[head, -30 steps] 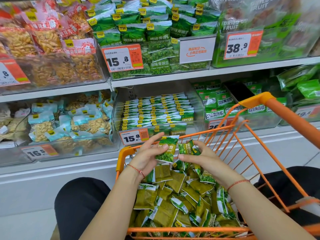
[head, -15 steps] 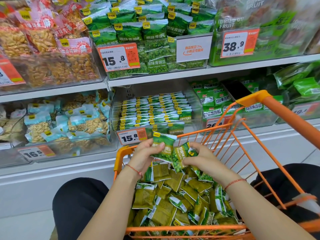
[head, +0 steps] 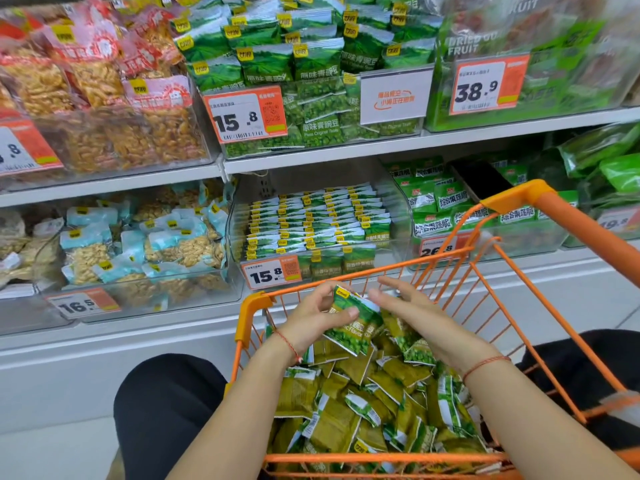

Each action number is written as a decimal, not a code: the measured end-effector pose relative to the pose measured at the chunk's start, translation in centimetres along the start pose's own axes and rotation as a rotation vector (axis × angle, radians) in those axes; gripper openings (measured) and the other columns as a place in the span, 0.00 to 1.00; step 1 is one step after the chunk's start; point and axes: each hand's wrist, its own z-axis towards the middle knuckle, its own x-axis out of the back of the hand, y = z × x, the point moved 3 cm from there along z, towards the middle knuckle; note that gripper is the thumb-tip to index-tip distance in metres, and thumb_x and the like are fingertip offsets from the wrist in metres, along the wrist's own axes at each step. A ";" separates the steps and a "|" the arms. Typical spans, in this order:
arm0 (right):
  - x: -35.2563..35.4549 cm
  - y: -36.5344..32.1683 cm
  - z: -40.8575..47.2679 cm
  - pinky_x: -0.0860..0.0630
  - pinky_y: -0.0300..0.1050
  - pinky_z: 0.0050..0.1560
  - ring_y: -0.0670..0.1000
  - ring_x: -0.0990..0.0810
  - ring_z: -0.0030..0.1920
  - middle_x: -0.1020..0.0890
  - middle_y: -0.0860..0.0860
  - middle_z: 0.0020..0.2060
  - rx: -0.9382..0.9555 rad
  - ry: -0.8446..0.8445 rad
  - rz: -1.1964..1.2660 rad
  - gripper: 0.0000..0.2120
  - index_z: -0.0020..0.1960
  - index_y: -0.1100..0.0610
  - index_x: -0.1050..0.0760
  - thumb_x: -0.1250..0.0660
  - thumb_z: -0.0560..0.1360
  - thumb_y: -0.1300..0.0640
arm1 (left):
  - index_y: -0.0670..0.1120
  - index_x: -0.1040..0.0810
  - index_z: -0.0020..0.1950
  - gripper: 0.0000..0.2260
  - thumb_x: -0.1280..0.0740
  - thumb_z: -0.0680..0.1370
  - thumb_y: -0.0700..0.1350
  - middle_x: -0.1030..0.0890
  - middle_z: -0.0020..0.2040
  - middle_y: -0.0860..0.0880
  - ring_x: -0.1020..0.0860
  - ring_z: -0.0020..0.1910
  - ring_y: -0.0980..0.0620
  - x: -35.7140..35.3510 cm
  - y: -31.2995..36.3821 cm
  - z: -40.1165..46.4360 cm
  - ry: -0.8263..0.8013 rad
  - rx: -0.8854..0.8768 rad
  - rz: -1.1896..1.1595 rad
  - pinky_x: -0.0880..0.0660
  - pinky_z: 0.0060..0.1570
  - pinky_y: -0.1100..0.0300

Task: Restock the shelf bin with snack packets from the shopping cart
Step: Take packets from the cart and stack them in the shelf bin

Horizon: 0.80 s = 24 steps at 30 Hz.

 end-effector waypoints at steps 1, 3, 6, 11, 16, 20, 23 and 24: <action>0.3 0.3 0.2 0.36 0.50 0.66 0.48 0.31 0.62 0.31 0.44 0.61 -0.047 0.022 0.110 0.33 0.69 0.45 0.33 0.34 0.69 0.33 | 0.57 0.25 0.61 0.25 0.23 0.66 0.55 0.28 0.66 0.48 0.35 0.71 0.45 -0.1 0.1 -0.1 0.011 0.000 -0.003 0.35 0.69 0.43; 0.8 0.6 0.9 0.29 0.57 0.62 0.56 0.24 0.54 0.24 0.54 0.58 -0.091 0.129 0.327 0.23 0.68 0.52 0.30 0.39 0.75 0.44 | 0.57 0.27 0.57 0.17 0.26 0.72 0.46 0.28 0.59 0.55 0.33 0.65 0.58 -0.4 0.0 0.0 -0.004 0.027 -0.036 0.34 0.67 0.57; 1.3 0.6 1.2 0.33 0.59 0.61 0.58 0.32 0.60 0.34 0.62 0.69 -0.094 0.250 0.501 0.28 0.70 0.56 0.32 0.41 0.69 0.61 | 0.51 0.30 0.40 0.11 0.31 0.75 0.38 0.26 0.34 0.64 0.26 0.36 0.69 -0.6 0.3 -0.2 0.007 0.033 0.007 0.32 0.39 0.76; 2.7 0.9 0.7 0.53 0.58 0.73 0.57 0.51 0.76 0.47 0.55 0.77 -0.075 0.315 0.602 0.33 0.76 0.60 0.45 0.38 0.74 0.69 | 0.47 0.24 0.57 0.22 0.22 0.66 0.50 0.21 0.57 0.46 0.31 0.67 0.41 0.4 0.0 0.4 0.101 -0.017 -0.159 0.38 0.70 0.48; 1.4 0.3 0.6 0.48 0.52 0.74 0.55 0.45 0.75 0.40 0.51 0.73 0.017 0.194 0.532 0.34 0.76 0.64 0.48 0.36 0.74 0.71 | 0.39 0.48 0.77 0.38 0.29 0.74 0.38 0.44 0.76 0.42 0.48 0.76 0.45 -0.1 1.0 0.2 0.109 -0.011 -0.297 0.44 0.71 0.51; 0.2 -0.4 0.1 0.41 0.56 0.71 0.49 0.32 0.63 0.26 0.47 0.57 0.055 0.068 0.518 0.26 0.73 0.62 0.41 0.37 0.77 0.66 | 0.41 0.39 0.75 0.39 0.25 0.70 0.49 0.36 0.74 0.46 0.40 0.74 0.46 -0.7 1.1 0.0 0.168 -0.099 -0.163 0.41 0.71 0.55; -0.4 -0.8 -0.3 0.31 0.59 0.67 0.44 0.27 0.48 0.26 0.42 0.40 0.038 0.002 0.529 0.20 0.70 0.58 0.34 0.38 0.79 0.64 | 0.50 0.30 0.67 0.27 0.27 0.71 0.55 0.27 0.67 0.53 0.32 0.69 0.52 -0.8 1.2 0.0 0.179 -0.193 -0.086 0.38 0.70 0.54; -0.6 -1.2 -0.5 0.31 0.59 0.67 0.42 0.26 0.45 0.23 0.41 0.39 0.043 -0.010 0.523 0.19 0.69 0.58 0.34 0.38 0.79 0.64 | 0.53 0.28 0.64 0.21 0.28 0.73 0.53 0.25 0.64 0.55 0.31 0.67 0.54 -0.7 1.1 0.1 0.188 -0.200 -0.068 0.36 0.68 0.56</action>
